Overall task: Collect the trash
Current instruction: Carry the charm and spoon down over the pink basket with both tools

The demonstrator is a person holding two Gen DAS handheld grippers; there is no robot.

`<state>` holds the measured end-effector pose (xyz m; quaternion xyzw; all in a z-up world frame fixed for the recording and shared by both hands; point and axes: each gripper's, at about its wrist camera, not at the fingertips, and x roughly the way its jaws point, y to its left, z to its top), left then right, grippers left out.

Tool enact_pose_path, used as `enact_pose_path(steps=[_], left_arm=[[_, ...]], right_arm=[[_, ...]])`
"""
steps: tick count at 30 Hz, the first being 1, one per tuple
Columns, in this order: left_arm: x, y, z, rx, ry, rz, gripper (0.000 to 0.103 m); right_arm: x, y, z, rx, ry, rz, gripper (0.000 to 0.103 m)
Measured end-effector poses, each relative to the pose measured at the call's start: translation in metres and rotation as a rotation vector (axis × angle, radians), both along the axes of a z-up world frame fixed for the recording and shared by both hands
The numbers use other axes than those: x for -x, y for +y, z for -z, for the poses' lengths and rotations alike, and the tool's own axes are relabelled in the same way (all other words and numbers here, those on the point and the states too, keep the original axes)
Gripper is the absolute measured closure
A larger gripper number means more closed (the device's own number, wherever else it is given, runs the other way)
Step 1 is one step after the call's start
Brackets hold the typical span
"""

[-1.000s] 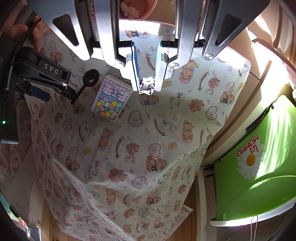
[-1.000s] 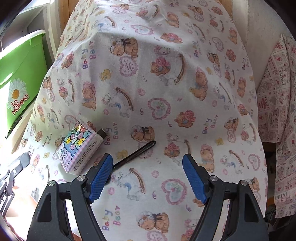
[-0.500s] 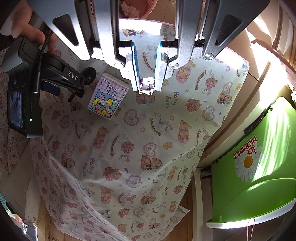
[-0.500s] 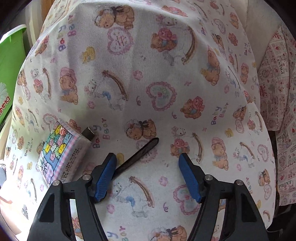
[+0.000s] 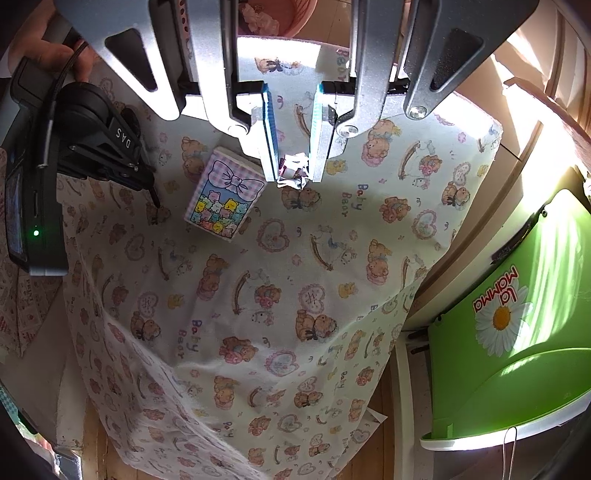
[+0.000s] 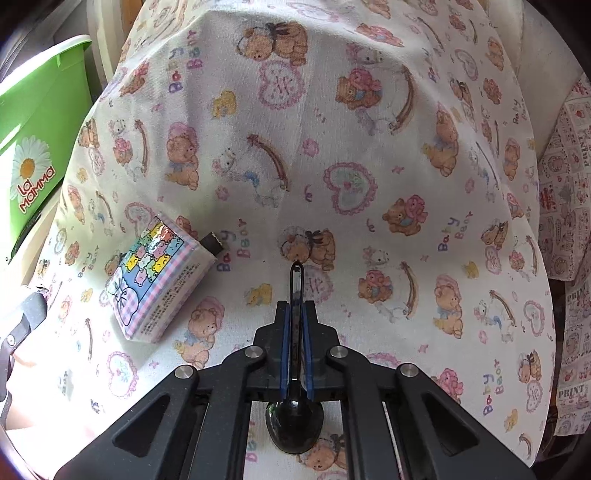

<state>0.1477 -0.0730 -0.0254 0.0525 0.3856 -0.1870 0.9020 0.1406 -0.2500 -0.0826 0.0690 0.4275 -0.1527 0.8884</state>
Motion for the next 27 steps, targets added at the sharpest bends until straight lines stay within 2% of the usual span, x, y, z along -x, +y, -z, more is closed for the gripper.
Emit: enact_pose_path(steps=[2, 8, 14, 18, 27], left_arm=[[0.0, 0.001, -0.001, 0.007, -0.001, 0.0, 0.087], [0.004, 0.002, -0.004, 0.009, -0.007, 0.007, 0.088], [0.008, 0.001, -0.006, -0.001, -0.02, 0.017, 0.088], [0.01, 0.002, -0.009, 0.008, -0.021, 0.018, 0.088], [0.019, -0.001, -0.012, -0.003, -0.024, 0.041, 0.088]], right_arm=[[0.009, -0.002, -0.009, -0.012, -0.025, -0.022, 0.095], [0.035, -0.003, -0.04, -0.149, -0.134, -0.165, 0.095], [0.057, -0.005, -0.058, -0.269, -0.18, -0.319, 0.095], [0.06, -0.005, -0.06, -0.254, -0.174, -0.346, 0.095], [0.06, 0.003, -0.042, -0.199, -0.126, -0.329, 0.095]])
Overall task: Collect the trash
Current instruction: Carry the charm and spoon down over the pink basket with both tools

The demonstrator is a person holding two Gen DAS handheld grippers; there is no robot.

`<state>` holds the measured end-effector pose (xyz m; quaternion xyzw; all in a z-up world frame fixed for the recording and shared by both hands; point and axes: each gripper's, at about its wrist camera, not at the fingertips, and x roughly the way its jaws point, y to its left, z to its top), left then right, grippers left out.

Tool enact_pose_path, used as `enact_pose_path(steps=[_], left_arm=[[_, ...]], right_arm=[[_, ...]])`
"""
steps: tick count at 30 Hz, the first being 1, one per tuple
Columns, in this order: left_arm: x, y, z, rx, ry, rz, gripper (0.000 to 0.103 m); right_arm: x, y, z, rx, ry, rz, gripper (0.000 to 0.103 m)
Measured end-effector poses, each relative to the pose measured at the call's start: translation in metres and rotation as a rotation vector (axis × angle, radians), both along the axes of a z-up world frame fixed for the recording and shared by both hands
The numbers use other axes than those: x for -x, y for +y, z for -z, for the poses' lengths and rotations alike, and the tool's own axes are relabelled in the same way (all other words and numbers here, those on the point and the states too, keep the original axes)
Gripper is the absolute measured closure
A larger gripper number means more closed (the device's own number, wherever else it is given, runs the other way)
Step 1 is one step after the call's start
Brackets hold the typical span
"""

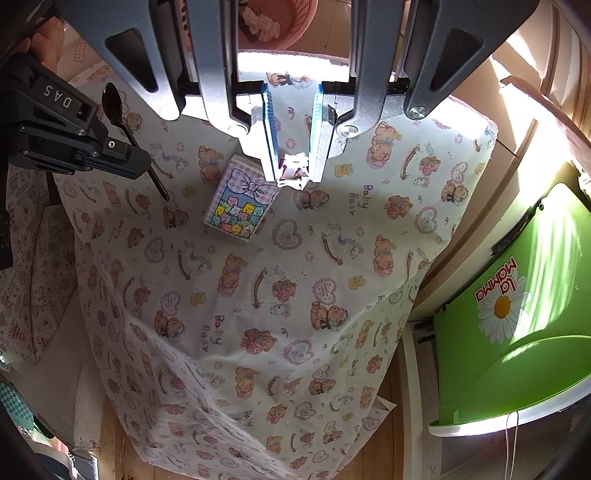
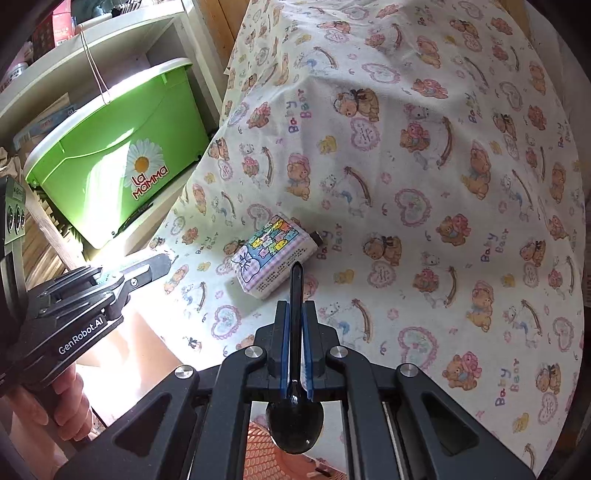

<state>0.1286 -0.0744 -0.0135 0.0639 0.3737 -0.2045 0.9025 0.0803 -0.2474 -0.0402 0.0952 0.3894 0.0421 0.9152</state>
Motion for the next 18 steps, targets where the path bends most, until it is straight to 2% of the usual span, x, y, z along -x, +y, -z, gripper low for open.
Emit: enact_pose_path(steps=[9, 15, 18], left_arm=[[0.024, -0.005, -0.005, -0.019, -0.025, 0.039, 0.088], [0.043, 0.002, -0.006, -0.054, 0.028, 0.05, 0.088], [0.055, 0.006, -0.011, -0.056, 0.015, 0.057, 0.088]], right_arm=[[0.022, 0.017, -0.01, 0.043, -0.012, -0.029, 0.095], [0.044, 0.025, -0.014, 0.049, -0.01, -0.044, 0.095], [0.055, 0.031, -0.019, 0.043, -0.025, -0.058, 0.095]])
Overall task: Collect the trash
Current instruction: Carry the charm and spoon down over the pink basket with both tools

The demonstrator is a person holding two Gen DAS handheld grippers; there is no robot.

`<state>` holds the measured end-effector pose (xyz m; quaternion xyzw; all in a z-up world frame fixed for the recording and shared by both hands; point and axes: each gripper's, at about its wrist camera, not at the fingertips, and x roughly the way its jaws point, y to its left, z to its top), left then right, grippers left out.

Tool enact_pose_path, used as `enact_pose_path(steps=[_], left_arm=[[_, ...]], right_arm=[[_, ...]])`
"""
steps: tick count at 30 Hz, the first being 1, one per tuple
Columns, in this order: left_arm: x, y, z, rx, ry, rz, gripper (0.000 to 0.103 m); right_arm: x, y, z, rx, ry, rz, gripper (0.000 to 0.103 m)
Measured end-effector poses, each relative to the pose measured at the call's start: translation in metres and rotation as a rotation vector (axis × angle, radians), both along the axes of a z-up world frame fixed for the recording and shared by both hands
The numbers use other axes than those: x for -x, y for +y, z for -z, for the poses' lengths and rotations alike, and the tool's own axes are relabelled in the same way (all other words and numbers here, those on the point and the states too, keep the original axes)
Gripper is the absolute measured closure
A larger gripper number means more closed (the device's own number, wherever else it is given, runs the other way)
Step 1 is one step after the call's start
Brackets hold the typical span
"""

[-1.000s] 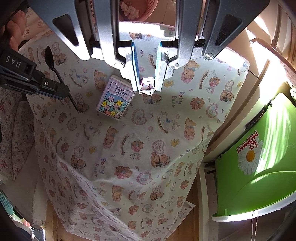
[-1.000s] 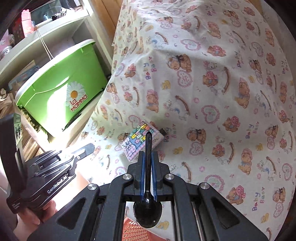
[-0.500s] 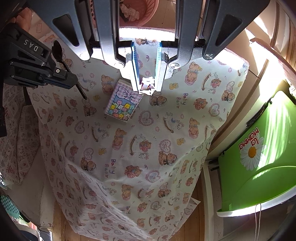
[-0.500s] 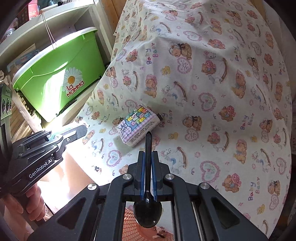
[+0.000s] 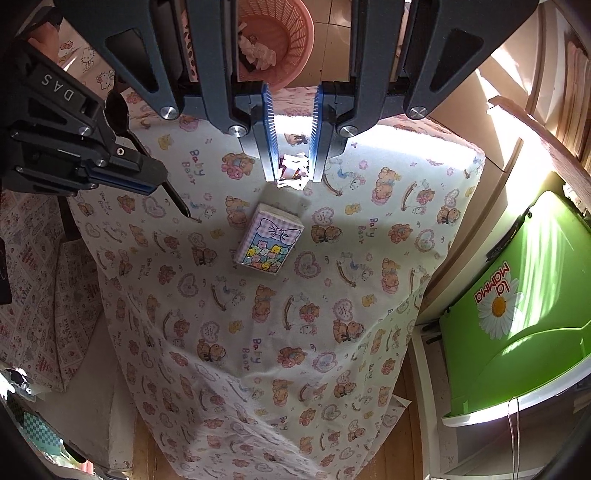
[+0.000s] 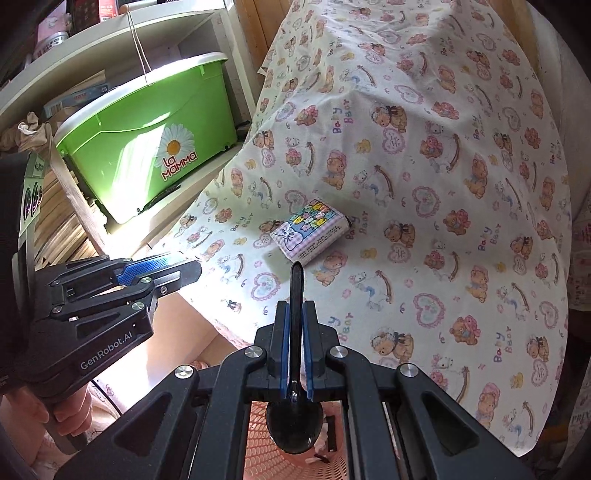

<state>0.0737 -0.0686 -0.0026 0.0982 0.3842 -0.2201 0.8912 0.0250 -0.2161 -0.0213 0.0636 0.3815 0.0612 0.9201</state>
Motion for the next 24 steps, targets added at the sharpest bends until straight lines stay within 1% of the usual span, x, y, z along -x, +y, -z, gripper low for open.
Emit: enact_pose_path(steps=[3, 7, 12, 14, 17, 18, 21, 24], left_arm=[[0.011, 0.003, 0.002, 0.009, 0.006, 0.002, 0.088], [0.018, 0.003, 0.013, 0.005, 0.033, 0.009, 0.088], [0.014, 0.009, 0.027, 0.022, 0.11, -0.013, 0.088], [0.013, 0.011, 0.031, 0.017, 0.134, -0.019, 0.088], [0.013, 0.01, 0.04, 0.013, 0.18, 0.006, 0.088], [0.015, 0.008, 0.043, 0.01, 0.199, 0.025, 0.088], [0.02, 0.001, 0.055, -0.029, 0.244, 0.057, 0.087], [0.021, -0.002, 0.067, -0.057, 0.293, 0.065, 0.088]], right_arm=[[0.012, 0.008, 0.0, -0.019, 0.001, -0.009, 0.095], [0.026, 0.019, 0.004, -0.018, 0.012, -0.031, 0.095], [0.033, 0.028, 0.014, 0.009, 0.04, -0.029, 0.095], [0.035, 0.028, 0.019, 0.011, 0.06, -0.02, 0.095], [0.037, 0.029, 0.027, 0.016, 0.087, -0.014, 0.095], [0.038, 0.029, 0.03, 0.016, 0.098, -0.014, 0.095], [0.04, 0.031, 0.04, 0.028, 0.131, -0.006, 0.095], [0.04, 0.029, 0.05, 0.026, 0.169, 0.01, 0.095]])
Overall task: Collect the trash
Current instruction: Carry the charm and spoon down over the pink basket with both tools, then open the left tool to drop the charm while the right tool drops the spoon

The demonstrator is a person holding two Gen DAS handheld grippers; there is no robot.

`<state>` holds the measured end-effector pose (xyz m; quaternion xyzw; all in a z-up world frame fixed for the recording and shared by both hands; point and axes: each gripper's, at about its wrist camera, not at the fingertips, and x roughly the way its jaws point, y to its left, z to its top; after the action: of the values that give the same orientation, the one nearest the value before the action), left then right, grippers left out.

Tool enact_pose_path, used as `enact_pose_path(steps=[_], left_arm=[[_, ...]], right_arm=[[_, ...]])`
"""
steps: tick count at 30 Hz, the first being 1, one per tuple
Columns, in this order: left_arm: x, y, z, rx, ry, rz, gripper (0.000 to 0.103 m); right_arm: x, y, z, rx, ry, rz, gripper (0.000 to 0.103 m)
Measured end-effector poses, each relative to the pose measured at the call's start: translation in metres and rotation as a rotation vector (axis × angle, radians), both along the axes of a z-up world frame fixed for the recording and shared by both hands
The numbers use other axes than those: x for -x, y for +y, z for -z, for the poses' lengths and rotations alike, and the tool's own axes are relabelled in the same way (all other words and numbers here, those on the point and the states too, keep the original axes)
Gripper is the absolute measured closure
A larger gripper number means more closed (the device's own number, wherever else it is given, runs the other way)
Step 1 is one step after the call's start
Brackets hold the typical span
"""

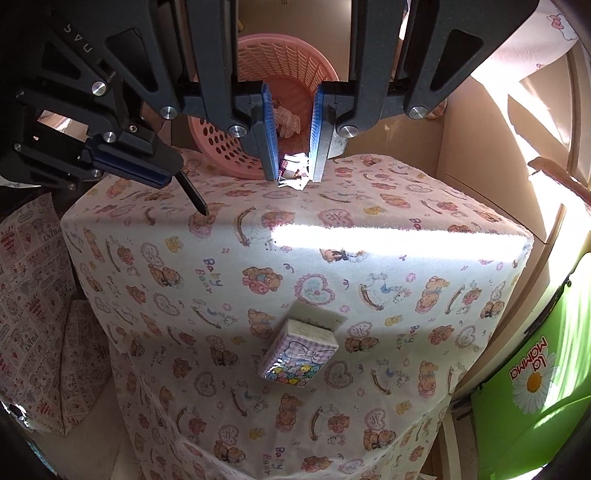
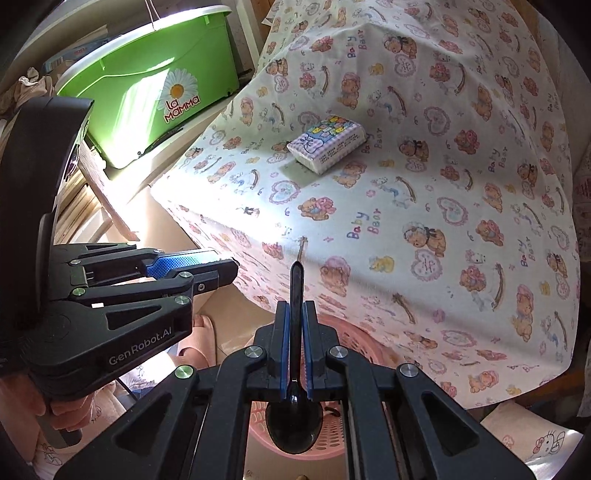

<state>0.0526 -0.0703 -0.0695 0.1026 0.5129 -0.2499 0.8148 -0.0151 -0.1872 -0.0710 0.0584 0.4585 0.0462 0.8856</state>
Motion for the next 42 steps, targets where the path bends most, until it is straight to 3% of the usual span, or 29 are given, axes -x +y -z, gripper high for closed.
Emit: enact_pose_path(steps=[8, 13, 18, 27, 35, 42], left_arm=[[-0.001, 0.003, 0.036, -0.017, 0.151, -0.02, 0.087], [-0.001, 0.001, 0.06, -0.08, 0.185, -0.036, 0.087], [-0.005, 0.002, 0.096, -0.163, 0.241, -0.071, 0.087], [-0.006, 0.002, 0.152, -0.213, 0.377, -0.098, 0.087], [-0.001, -0.001, 0.189, -0.275, 0.436, -0.099, 0.087], [0.002, -0.001, 0.211, -0.328, 0.472, -0.083, 0.087]], right_arm=[[0.0, 0.002, 0.017, 0.031, 0.061, -0.009, 0.095], [-0.002, 0.011, 0.037, 0.075, 0.093, 0.009, 0.095], [-0.009, 0.014, 0.07, 0.127, 0.143, 0.079, 0.095], [-0.01, 0.013, 0.131, 0.138, 0.219, 0.147, 0.095], [-0.007, 0.009, 0.177, 0.13, 0.231, 0.213, 0.095], [-0.004, -0.006, 0.193, 0.136, 0.252, 0.249, 0.095]])
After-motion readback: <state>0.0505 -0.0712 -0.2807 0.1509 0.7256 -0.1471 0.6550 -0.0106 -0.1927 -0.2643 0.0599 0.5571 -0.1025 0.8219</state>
